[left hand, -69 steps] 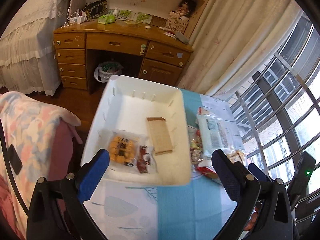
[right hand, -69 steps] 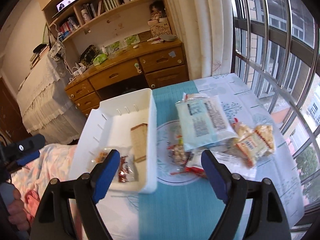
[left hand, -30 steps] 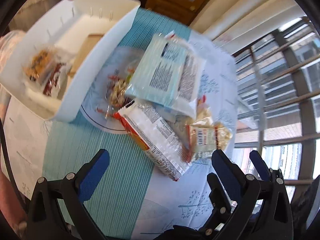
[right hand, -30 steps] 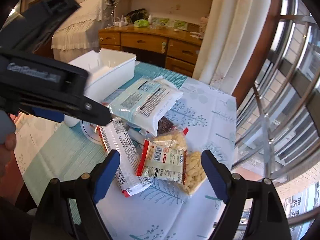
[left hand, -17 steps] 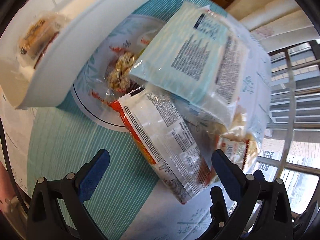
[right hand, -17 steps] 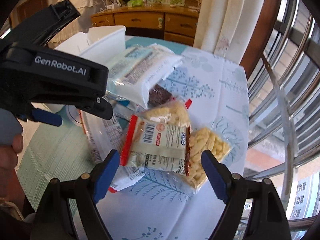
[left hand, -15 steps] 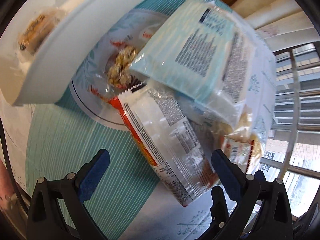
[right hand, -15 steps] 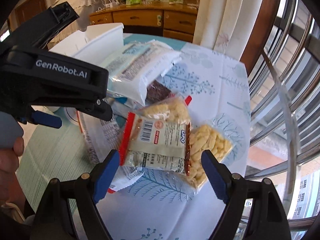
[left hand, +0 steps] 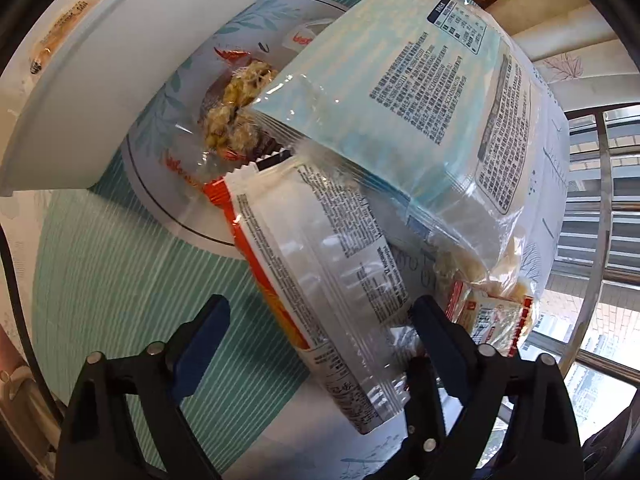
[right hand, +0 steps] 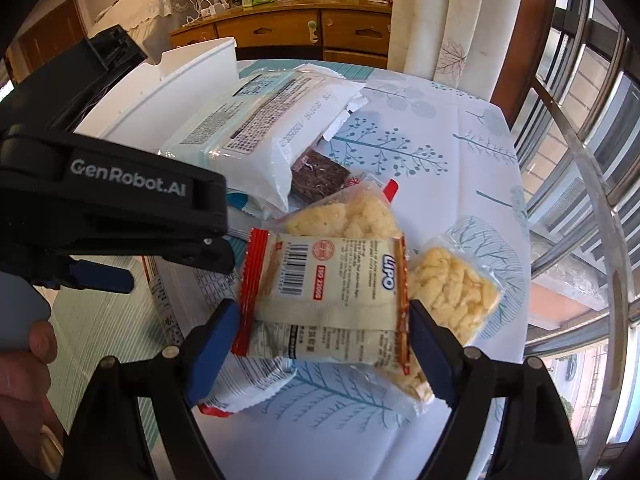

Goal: Organize snacks
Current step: 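Grasp the white red-edged bag with the left gripper while the right gripper grasps the LIPO bag, then lift the white bag with the left gripper while the right gripper lifts the LIPO bag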

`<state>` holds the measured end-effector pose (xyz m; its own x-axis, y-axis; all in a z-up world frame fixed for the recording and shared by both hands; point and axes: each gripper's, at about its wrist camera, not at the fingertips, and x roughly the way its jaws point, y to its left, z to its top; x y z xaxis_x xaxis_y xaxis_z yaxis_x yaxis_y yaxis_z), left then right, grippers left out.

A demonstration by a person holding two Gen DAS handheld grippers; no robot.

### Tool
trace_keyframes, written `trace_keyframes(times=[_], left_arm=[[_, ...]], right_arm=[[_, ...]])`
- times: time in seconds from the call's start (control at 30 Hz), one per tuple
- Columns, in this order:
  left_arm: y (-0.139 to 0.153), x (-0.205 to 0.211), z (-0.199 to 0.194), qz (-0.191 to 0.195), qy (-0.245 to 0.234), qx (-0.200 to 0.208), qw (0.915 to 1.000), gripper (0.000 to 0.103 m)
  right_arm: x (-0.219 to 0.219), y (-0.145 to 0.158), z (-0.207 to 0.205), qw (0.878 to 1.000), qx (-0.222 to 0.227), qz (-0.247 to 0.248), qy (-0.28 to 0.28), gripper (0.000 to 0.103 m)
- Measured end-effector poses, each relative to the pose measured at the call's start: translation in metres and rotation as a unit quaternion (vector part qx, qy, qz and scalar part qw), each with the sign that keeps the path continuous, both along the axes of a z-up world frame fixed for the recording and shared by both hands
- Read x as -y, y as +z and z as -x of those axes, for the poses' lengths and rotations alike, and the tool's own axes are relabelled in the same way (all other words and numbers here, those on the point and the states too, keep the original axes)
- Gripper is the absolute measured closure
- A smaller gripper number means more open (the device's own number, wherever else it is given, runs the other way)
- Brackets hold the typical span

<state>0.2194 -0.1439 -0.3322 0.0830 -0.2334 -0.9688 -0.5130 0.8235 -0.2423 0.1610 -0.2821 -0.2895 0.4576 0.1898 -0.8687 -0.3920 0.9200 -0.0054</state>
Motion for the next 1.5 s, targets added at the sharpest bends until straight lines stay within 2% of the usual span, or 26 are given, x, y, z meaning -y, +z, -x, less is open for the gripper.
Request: trace_keyframes(times=[0.17, 0.23, 0.37, 0.43, 0.5, 0.7, 1.0, 1.27, 1.5], left_arm=[[-0.003, 0.004, -0.004, 0.02, 0.002, 0.016, 0.9997, 0.028], [-0.002, 0.006, -0.005, 0.019, 0.003, 0.019, 0.9996, 0.029], [-0.003, 0.004, -0.002, 0.03, 0.017, 0.023, 0.9991, 0.033], [-0.003, 0.002, 0.0, 0.033, 0.019, 0.018, 0.9991, 0.041], [-0.002, -0.001, 0.001, 0.039, 0.018, 0.019, 0.9989, 0.044], [0.003, -0.013, 0.019, 0.037, 0.013, 0.006, 0.9992, 0.048], [0.012, -0.028, 0.052, 0.021, -0.01, -0.038, 0.999, 0.05], [0.053, -0.05, 0.077, -0.009, -0.079, -0.03, 0.9964, 0.051], [0.114, -0.062, 0.075, -0.038, -0.157, 0.011, 0.9868, 0.051]], right_arm=[[0.002, 0.001, -0.001, 1.0, -0.001, -0.007, -0.009, 0.025], [0.003, 0.002, -0.001, 1.0, 0.0, -0.01, -0.01, 0.032], [0.003, 0.003, 0.0, 1.0, -0.001, -0.012, -0.013, 0.035], [0.003, 0.003, 0.0, 1.0, -0.002, -0.011, -0.015, 0.037], [0.004, 0.004, 0.0, 1.0, -0.003, -0.009, -0.019, 0.04], [0.006, 0.006, 0.001, 0.999, -0.012, -0.014, -0.027, 0.044], [0.003, 0.022, 0.01, 0.999, -0.009, -0.022, -0.034, 0.045], [-0.014, 0.042, 0.026, 0.999, 0.003, -0.036, -0.019, 0.045], [-0.037, 0.06, 0.041, 0.998, 0.014, -0.05, -0.021, 0.045]])
